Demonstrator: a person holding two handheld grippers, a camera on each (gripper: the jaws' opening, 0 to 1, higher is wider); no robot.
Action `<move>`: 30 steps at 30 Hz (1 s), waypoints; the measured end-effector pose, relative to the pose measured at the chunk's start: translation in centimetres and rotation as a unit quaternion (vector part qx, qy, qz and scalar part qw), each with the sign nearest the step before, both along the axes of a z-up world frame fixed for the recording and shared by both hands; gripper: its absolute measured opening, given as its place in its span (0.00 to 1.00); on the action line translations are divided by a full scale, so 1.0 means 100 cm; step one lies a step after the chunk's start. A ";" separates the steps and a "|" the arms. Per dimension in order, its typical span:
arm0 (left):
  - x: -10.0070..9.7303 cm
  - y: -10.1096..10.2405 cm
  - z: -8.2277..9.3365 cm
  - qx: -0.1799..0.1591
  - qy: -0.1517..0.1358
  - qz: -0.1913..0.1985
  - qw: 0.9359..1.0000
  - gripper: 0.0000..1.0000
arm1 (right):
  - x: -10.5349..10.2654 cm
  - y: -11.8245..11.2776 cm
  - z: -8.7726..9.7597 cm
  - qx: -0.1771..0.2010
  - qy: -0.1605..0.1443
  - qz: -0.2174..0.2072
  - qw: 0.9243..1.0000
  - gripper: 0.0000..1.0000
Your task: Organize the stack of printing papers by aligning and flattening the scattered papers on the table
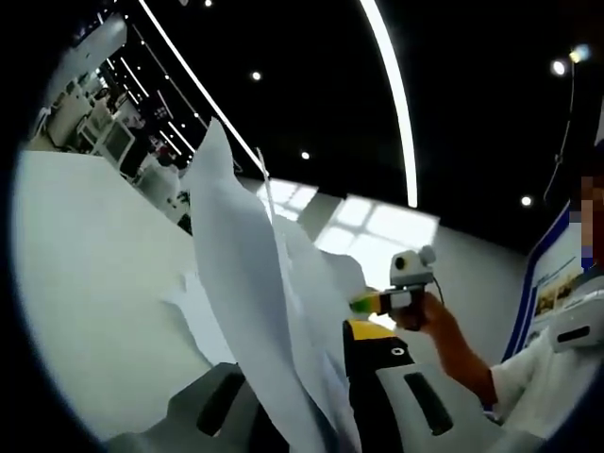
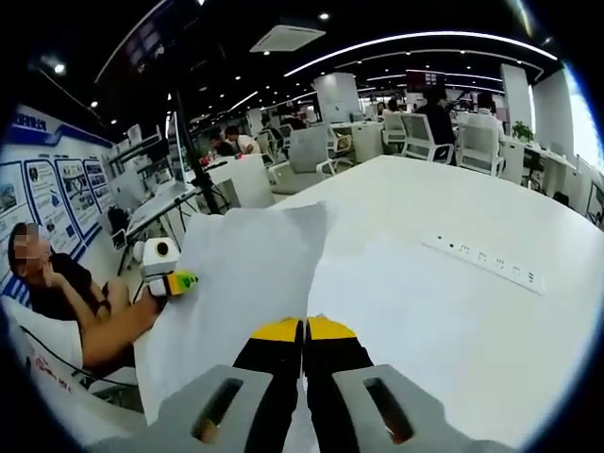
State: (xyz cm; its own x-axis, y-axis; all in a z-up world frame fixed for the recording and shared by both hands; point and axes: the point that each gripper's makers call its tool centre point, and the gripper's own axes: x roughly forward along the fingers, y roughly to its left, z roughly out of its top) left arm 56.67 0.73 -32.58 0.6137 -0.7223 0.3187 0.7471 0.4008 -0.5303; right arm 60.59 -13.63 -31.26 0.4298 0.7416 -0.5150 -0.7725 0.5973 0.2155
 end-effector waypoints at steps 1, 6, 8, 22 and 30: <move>0.000 0.000 0.000 0.000 0.000 0.000 1.000 0.20 | 0.000 0.001 0.000 0.001 0.000 0.000 1.000 0.00; 0.000 0.000 0.000 -0.001 -0.001 0.000 1.000 0.20 | -0.001 0.005 -0.001 -0.001 0.001 0.003 1.000 0.00; -0.001 0.000 0.001 -0.001 -0.001 0.000 1.000 0.20 | 0.000 0.006 -0.001 -0.001 0.002 0.005 1.000 0.00; 0.000 0.001 0.002 -0.003 -0.002 0.000 1.000 0.20 | -0.001 0.016 -0.001 0.005 0.008 0.006 1.000 0.00; -0.004 -0.004 0.003 -0.002 -0.004 0.000 1.000 0.20 | 0.000 0.021 -0.002 0.009 0.011 0.008 1.000 0.00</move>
